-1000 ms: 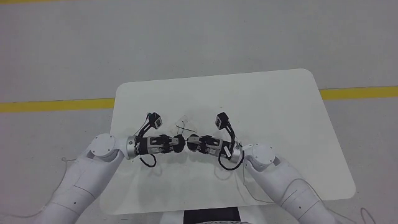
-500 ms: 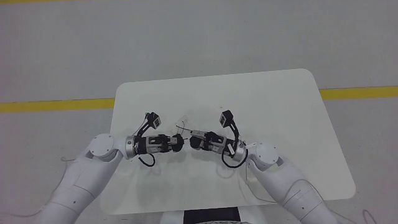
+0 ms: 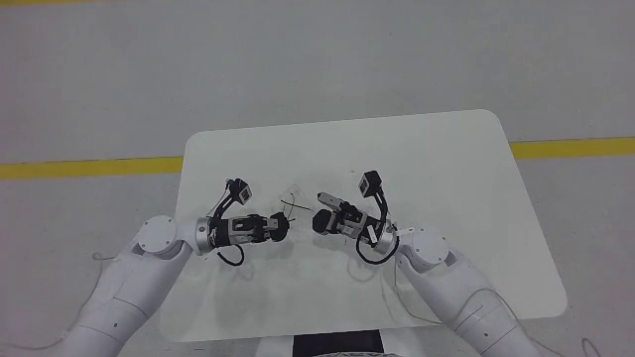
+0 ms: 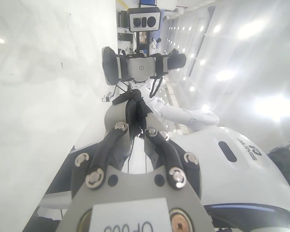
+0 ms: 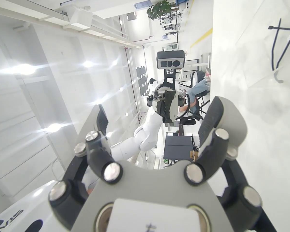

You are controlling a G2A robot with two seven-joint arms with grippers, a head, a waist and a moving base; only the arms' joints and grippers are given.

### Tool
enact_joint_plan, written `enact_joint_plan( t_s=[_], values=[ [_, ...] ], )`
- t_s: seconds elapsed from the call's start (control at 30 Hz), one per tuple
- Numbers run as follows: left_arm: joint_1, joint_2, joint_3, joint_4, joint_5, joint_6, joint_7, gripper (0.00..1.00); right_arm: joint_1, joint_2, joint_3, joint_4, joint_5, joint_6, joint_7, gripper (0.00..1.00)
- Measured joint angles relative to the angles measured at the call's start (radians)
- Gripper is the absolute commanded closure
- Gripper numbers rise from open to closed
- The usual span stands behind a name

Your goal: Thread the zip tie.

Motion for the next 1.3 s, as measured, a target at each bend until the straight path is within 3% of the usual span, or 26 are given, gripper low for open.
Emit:
enact_joint_plan(
  t_s=[0.13, 0.3, 0.47, 0.67, 0.73, 0.8, 0.87, 0.97, 1.1, 1.3],
  values=[
    [-0.009, 0.001, 0.009, 0.003, 0.087, -0.016, 0.035, 1.0, 0.0, 0.0, 0.0, 0.0, 0.0, 0.0, 0.0, 0.0],
    [-0.01, 0.027, -0.109, 0.039, 0.047, -0.017, -0.023, 1.0, 0.0, 0.0, 0.0, 0.0, 0.0, 0.0, 0.0, 0.0],
    [0.019, 0.049, -0.221, 0.032, 0.048, -0.017, -0.103, 1.0, 0.0, 0.0, 0.0, 0.0, 0.0, 0.0, 0.0, 0.0],
    [0.043, 0.05, -0.283, 0.034, 0.015, -0.017, -0.144, 1.0, 0.015, 0.001, -0.003, -0.019, -0.038, 0.01, -0.002, 0.0],
    [0.045, 0.05, -0.285, 0.035, 0.015, -0.017, -0.142, 1.0, 0.056, 0.005, -0.012, -0.039, -0.138, 0.051, 0.01, 0.0],
    [0.044, 0.05, -0.285, 0.035, 0.016, -0.017, -0.141, 1.0, 0.116, 0.008, -0.037, -0.06, -0.28, 0.128, 0.043, 0.0],
    [0.044, 0.05, -0.284, 0.035, 0.016, -0.017, -0.141, 1.0, 0.184, 0.007, -0.074, -0.073, -0.411, 0.208, 0.098, 0.0],
    [0.044, 0.05, -0.284, 0.035, 0.016, -0.017, -0.141, 1.0, 0.278, 0.001, -0.134, -0.075, -0.559, 0.281, 0.184, 0.0],
    [0.044, 0.05, -0.284, 0.035, 0.016, -0.017, -0.141, 1.0, 0.346, -0.004, -0.204, -0.084, -0.708, 0.263, 0.278, 0.0],
    [0.044, 0.05, -0.284, 0.035, 0.016, -0.017, -0.141, 1.0, 0.344, -0.004, -0.204, -0.084, -0.7, 0.261, 0.268, 0.0]
  ],
)
